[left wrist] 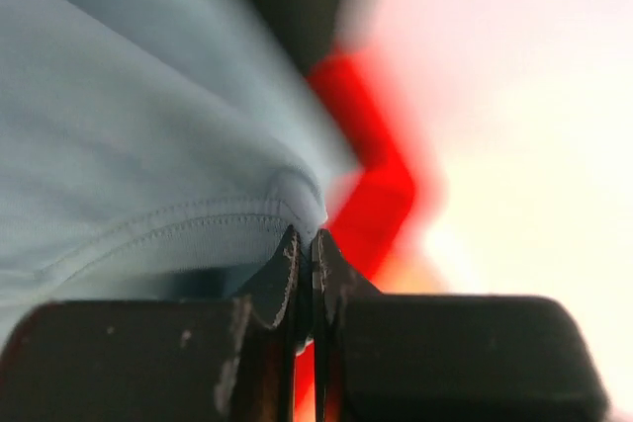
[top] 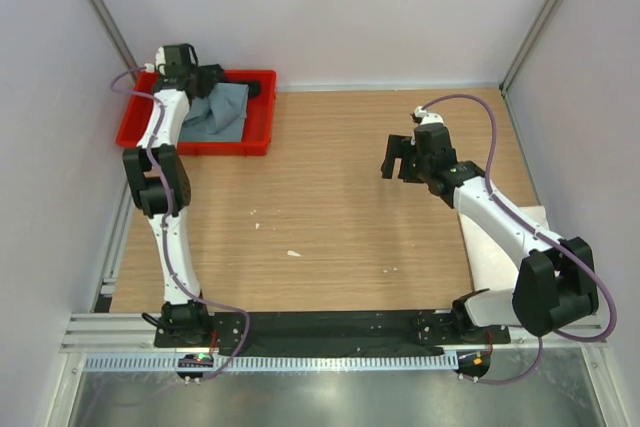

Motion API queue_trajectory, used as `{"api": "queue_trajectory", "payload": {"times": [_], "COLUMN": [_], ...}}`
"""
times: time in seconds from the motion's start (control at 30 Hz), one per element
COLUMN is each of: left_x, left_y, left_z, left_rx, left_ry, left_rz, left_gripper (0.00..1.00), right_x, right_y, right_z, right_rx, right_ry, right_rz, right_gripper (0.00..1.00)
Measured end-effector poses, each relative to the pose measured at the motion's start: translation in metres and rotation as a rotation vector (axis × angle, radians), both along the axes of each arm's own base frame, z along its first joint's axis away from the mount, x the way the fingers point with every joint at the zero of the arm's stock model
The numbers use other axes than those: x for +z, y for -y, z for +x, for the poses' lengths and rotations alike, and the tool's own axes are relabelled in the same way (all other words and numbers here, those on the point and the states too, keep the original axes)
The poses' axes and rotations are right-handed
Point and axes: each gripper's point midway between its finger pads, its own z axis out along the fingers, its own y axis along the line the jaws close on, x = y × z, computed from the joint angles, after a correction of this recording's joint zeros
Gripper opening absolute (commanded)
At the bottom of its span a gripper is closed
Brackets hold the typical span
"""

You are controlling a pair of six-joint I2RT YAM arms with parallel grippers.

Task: Fold and stack the t-shirts
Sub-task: Grab the tshirt from the pile, then move the tshirt to the center of the board

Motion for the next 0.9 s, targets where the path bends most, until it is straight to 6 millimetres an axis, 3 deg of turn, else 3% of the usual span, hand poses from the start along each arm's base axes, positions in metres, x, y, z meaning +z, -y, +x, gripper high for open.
{"api": "queue_trajectory", "payload": {"times": [0.1, 0.2, 0.27, 0.33, 0.4, 0.57, 0.67, 0.7, 0.73, 0.77, 0.8, 0.83, 0.9], "left_x": [0.081, 0.195, 0.266, 0.332, 0.396, 0.520, 0.574, 0.586, 0.583, 0.595, 0.590, 0.581, 0.553], "left_y": [0.017, 0.030, 0.034, 0.038, 0.041, 0.056, 0.074, 0.083, 0.091, 0.103, 0.120, 0.133, 0.162], "left_z": [0.028, 0.042, 0.035, 0.016, -0.015, -0.126, -0.207, -0.233, -0.240, -0.276, -0.294, -0.298, -0.294], "left_rx": [-0.018, -0.047, -0.070, -0.102, -0.138, -0.256, -0.356, -0.397, -0.427, -0.478, -0.521, -0.534, -0.544], "left_ry": [0.273, 0.598, 0.777, 0.933, 1.071, 1.284, 1.375, 1.394, 1.381, 1.402, 1.375, 1.314, 1.131], "left_rz": [-0.175, -0.335, -0.430, -0.511, -0.583, -0.670, -0.691, -0.701, -0.708, -0.718, -0.702, -0.672, -0.574], "left_gripper": [0.00, 0.00, 0.00, 0.00, 0.00, 0.00, 0.00, 0.00, 0.00, 0.00, 0.00, 0.00, 0.00], "right_x": [0.002, 0.007, 0.013, 0.019, 0.024, 0.031, 0.027, 0.026, 0.025, 0.024, 0.024, 0.025, 0.027], "right_y": [-0.001, -0.002, -0.003, -0.005, -0.006, -0.009, -0.011, -0.011, -0.011, -0.011, -0.012, -0.012, -0.012], "right_z": [0.000, 0.000, -0.001, -0.001, 0.000, 0.000, -0.002, -0.003, -0.003, -0.004, -0.005, -0.005, -0.007], "right_rx": [-0.006, -0.009, -0.011, -0.010, -0.008, -0.010, -0.009, -0.010, -0.009, -0.008, -0.006, -0.004, -0.001], "right_ry": [0.001, 0.014, 0.030, 0.044, 0.060, 0.085, 0.078, 0.074, 0.071, 0.067, 0.066, 0.067, 0.068], "right_rz": [0.013, 0.028, 0.045, 0.060, 0.074, 0.109, 0.121, 0.125, 0.126, 0.128, 0.130, 0.131, 0.132], "right_gripper": [0.89, 0.89, 0.89, 0.89, 0.89, 0.89, 0.89, 0.89, 0.89, 0.89, 0.89, 0.89, 0.89]}}
